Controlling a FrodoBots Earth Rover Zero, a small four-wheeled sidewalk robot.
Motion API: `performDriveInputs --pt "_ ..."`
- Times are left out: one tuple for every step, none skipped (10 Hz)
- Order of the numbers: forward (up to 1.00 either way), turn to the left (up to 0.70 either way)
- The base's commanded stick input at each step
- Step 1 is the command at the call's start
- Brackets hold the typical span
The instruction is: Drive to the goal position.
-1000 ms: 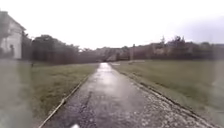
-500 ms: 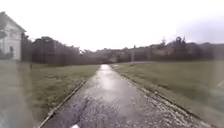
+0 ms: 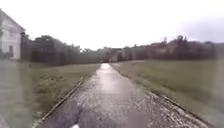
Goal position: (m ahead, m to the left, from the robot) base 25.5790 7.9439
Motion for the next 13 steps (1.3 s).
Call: performDriveInputs --pt "0.70 0.16" --pt "0.70 0.00" --pt "0.70 0.00" --pt "0.70 0.00" --pt "0.70 0.00" --pt "0.70 0.00" --pt "0.70 0.00" --pt "0.70 0.00" --pt "0.70 0.00" --pt "0.70 0.00" --pt "0.70 0.00" --pt "0.70 0.00" --pt "0.70 0.00"
